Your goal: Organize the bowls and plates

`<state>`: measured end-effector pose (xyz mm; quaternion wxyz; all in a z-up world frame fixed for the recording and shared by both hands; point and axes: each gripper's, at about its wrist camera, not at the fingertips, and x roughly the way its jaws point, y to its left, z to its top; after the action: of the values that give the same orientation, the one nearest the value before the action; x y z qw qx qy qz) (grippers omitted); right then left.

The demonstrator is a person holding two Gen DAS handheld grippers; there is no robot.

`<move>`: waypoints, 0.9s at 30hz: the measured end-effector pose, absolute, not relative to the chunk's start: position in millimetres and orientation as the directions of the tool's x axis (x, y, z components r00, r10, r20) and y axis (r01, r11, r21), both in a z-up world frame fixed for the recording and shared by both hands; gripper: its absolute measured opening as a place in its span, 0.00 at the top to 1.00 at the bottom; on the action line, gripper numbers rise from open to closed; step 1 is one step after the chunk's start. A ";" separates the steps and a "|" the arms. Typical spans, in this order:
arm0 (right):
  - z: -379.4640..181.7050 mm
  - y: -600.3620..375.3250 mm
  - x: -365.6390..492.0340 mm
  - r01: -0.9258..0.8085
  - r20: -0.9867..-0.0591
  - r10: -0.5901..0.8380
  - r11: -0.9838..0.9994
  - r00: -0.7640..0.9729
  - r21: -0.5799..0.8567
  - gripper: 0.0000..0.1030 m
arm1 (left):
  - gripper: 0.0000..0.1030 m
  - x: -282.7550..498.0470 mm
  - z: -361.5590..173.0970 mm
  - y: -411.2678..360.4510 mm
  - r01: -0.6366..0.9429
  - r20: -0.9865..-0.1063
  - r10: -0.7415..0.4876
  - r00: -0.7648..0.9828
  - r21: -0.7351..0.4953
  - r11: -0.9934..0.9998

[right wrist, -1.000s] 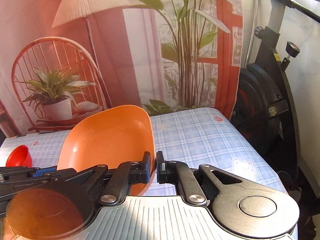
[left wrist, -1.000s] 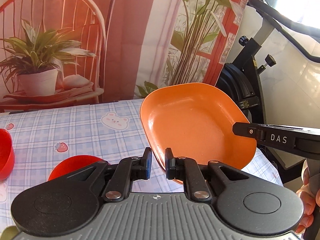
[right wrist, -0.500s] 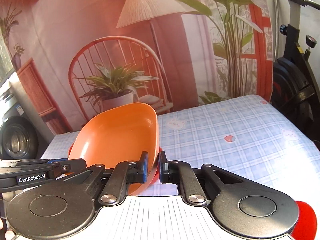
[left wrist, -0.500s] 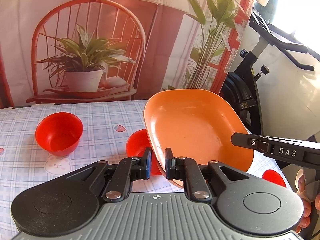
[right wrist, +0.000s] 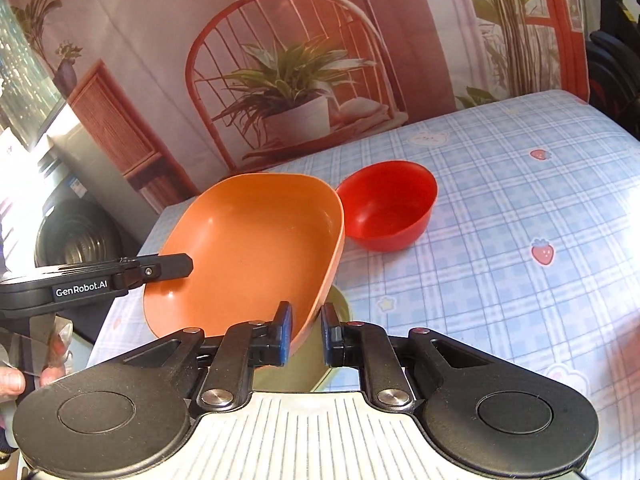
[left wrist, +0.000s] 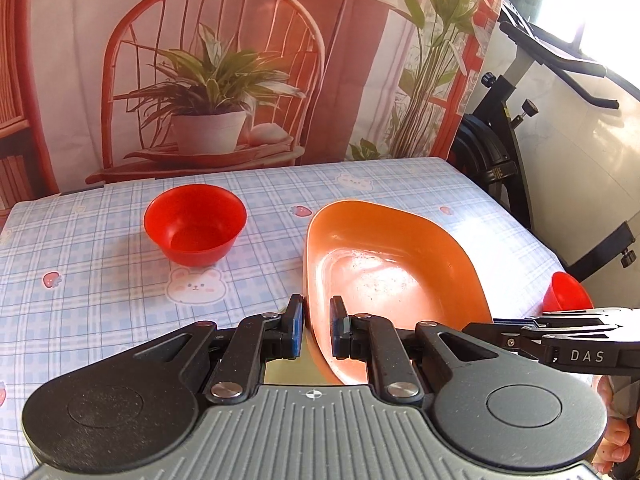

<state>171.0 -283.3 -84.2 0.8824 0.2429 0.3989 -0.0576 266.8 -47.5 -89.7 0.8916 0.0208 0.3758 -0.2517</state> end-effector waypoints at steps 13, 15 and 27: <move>-114.6 -261.1 175.5 0.291 -0.791 0.148 0.877 0.593 0.382 0.85 | 0.86 281.8 -128.2 -36.5 0.501 -0.733 -0.419 0.535 -0.123 0.857; -117.3 -262.3 175.6 0.296 -0.796 0.153 0.873 0.586 0.386 0.85 | 0.86 282.9 -132.8 -37.2 0.500 -0.740 -0.413 0.531 -0.119 0.858; -126.8 -258.4 179.3 0.281 -0.810 0.192 0.873 0.555 0.399 0.84 | 0.86 287.3 -141.5 -33.8 0.487 -0.762 -0.386 0.521 -0.106 0.867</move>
<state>179.3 -258.4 -126.8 0.8452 0.2508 0.4712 -0.0264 287.3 -33.8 -141.5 0.8699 0.0604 0.4203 -0.2509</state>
